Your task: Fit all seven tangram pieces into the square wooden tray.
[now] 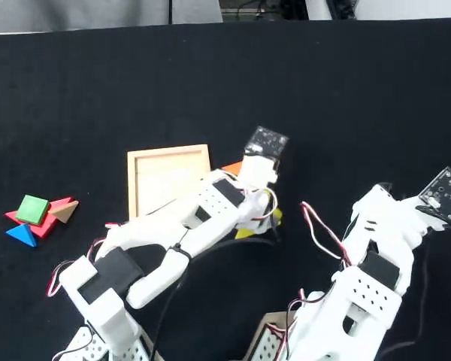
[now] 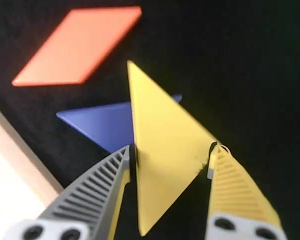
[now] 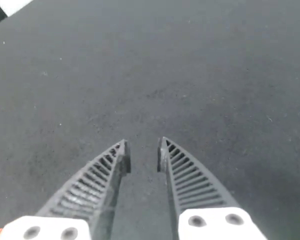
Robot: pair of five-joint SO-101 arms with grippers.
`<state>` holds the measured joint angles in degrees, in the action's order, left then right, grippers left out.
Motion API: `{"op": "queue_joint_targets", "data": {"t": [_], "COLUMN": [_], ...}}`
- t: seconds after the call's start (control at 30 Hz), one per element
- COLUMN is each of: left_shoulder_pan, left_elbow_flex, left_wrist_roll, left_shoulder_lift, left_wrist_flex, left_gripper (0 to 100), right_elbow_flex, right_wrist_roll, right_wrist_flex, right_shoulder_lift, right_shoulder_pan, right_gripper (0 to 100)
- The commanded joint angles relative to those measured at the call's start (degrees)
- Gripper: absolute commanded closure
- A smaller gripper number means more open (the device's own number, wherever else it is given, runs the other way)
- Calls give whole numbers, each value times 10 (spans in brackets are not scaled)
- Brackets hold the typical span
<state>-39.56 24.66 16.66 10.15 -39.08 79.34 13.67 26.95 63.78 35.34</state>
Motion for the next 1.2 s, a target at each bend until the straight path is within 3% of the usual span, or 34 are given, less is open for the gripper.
{"op": "queue_joint_targets", "data": {"t": [0.0,0.37,0.57,0.7,0.9,1.17], "left_shoulder_pan": [1,-15,8,7,-7,-35], "left_elbow_flex": [-46,-47,-73,-72,-73,-72], "left_wrist_roll": [58,60,62,61,76,72], "left_shoulder_lift": [3,19,8,6,7,14], "left_wrist_flex": [-3,-4,-58,-60,-74,-50], "left_gripper": [747,757,850,805,630,645], "right_elbow_flex": [-45,-45,-44,-44,-44,-45], "right_wrist_roll": [-9,-10,-10,-10,-10,-10], "right_wrist_flex": [-10,-9,-9,-9,-9,-9], "right_shoulder_lift": [-3,-3,-3,-3,-3,-3], "right_shoulder_pan": [-8,-7,-8,-9,-10,-10], "right_gripper": [895,895,895,895,894,894]}}
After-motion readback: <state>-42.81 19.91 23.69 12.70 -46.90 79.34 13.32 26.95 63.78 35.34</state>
